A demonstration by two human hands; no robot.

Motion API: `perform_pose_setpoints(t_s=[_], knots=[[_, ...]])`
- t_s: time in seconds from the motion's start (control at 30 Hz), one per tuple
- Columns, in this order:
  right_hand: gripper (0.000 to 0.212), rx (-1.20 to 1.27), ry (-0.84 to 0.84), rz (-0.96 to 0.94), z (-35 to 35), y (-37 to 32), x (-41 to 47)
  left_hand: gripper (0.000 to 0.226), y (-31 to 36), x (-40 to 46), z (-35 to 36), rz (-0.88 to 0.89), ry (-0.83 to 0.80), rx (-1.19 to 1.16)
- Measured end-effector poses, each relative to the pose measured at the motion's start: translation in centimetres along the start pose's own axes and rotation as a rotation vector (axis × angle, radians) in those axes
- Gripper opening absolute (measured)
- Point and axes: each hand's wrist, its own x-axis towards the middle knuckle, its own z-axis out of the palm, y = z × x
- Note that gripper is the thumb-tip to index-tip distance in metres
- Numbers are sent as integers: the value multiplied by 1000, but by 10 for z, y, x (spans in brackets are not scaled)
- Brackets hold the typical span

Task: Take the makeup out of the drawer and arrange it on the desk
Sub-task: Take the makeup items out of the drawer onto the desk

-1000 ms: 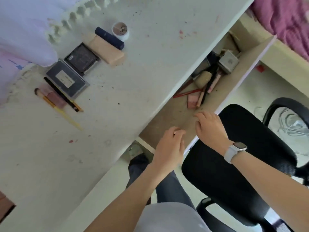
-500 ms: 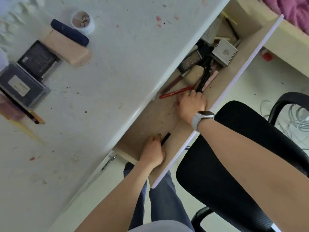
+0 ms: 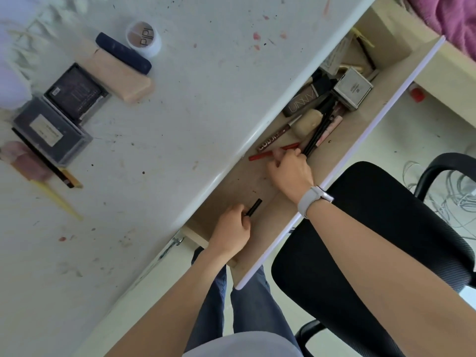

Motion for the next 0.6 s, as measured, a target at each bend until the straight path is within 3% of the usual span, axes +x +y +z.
perform_pose_setpoints(t_s=[0.17, 0.23, 0.37, 0.47, 0.6], knots=[[27, 264, 36, 87, -30, -2, -33, 20, 17, -24, -33, 4, 96, -168], [28, 428, 101, 75, -41, -7, -51, 12, 25, -34, -46, -23, 111, -326], [23, 741, 240, 18, -61, -24, -89, 16, 40, -42, -76, -119, 146, -727], [27, 1027, 153, 25, -71, -45, -107, 8, 49, -44, -99, -160, 101, -1067], [27, 1062, -87, -102, -69, -78, -123, 19, 51, -50, -123, -125, 117, -1127]])
